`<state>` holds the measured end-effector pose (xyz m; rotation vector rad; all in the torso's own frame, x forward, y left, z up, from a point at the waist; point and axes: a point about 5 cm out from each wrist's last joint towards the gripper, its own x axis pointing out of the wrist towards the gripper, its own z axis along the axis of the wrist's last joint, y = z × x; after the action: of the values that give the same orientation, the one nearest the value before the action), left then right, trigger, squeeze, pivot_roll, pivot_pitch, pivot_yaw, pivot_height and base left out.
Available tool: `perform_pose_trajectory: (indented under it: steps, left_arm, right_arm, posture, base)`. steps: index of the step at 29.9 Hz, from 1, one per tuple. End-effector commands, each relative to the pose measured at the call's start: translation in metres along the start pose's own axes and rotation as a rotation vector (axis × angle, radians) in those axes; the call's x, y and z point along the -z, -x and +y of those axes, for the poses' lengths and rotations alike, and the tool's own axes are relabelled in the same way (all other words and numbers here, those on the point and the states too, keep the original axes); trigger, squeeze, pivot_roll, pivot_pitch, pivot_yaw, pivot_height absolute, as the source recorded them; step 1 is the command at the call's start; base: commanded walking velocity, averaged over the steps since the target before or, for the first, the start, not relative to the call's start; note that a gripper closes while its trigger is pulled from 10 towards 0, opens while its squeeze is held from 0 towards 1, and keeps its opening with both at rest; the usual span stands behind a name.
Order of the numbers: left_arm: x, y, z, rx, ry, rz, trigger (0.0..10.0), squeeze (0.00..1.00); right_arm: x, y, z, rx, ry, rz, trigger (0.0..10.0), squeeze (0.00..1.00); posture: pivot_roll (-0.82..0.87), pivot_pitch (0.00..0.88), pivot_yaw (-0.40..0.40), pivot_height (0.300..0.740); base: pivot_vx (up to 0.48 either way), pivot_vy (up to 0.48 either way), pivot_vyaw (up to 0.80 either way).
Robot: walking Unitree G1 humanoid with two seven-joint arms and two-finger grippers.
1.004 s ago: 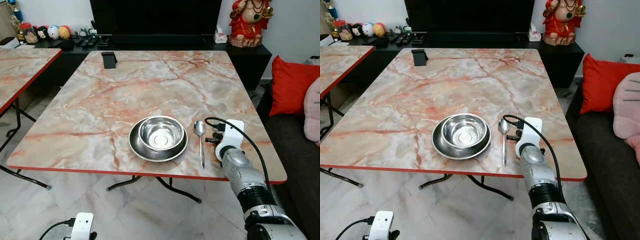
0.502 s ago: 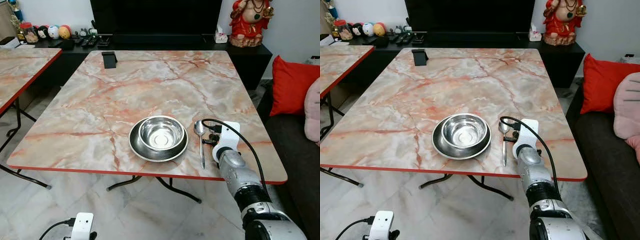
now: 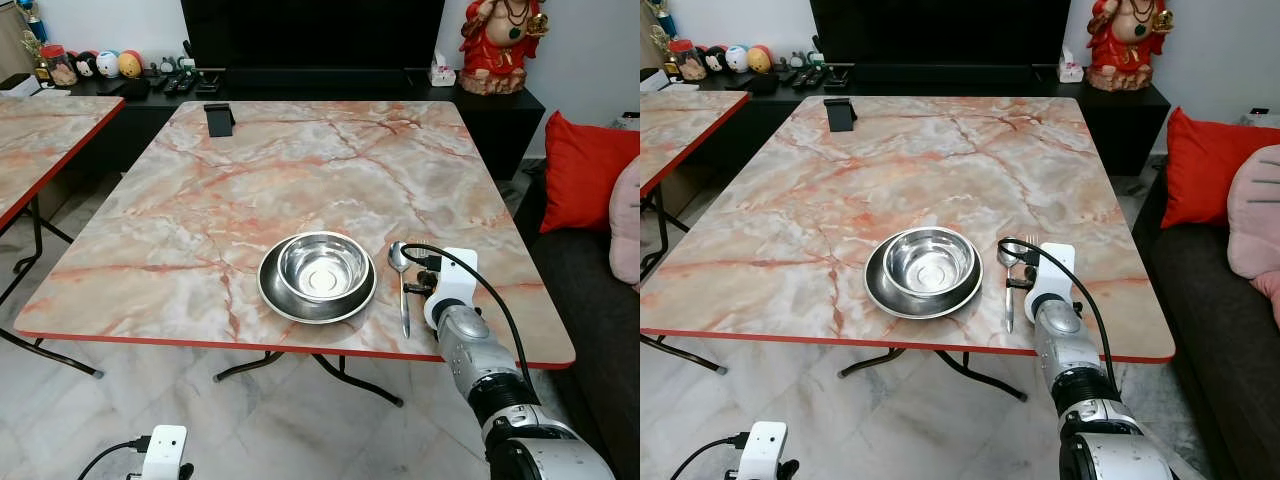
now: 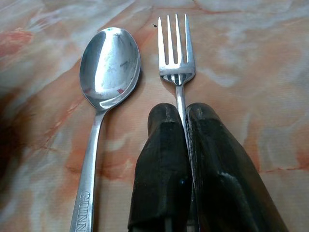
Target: Setting the table
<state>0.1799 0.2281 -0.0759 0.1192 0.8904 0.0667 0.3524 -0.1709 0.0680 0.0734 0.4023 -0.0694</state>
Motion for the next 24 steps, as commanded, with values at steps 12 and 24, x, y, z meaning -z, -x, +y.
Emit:
perform_pose_trajectory:
  steps: [12,24]
  left_arm:
    - [0.0017,0.0006,0.0024,0.003,-0.026,0.010,10.0,0.00]
    - [0.0013,0.0004,0.0019,0.003,-0.031,0.009,10.0,0.00]
  right_arm:
    - [0.0061,-0.0009,0.0061,-0.020,0.003,0.029,10.0,0.55]
    - [0.0067,-0.0012,0.0062,-0.023,0.009,0.031,10.0,0.61]
  posture:
    - [0.05,0.000,0.033,0.731]
    - [0.05,0.000,0.032,0.731]
  base:
    - [0.000,0.000,0.00]
    - [0.000,0.000,0.00]
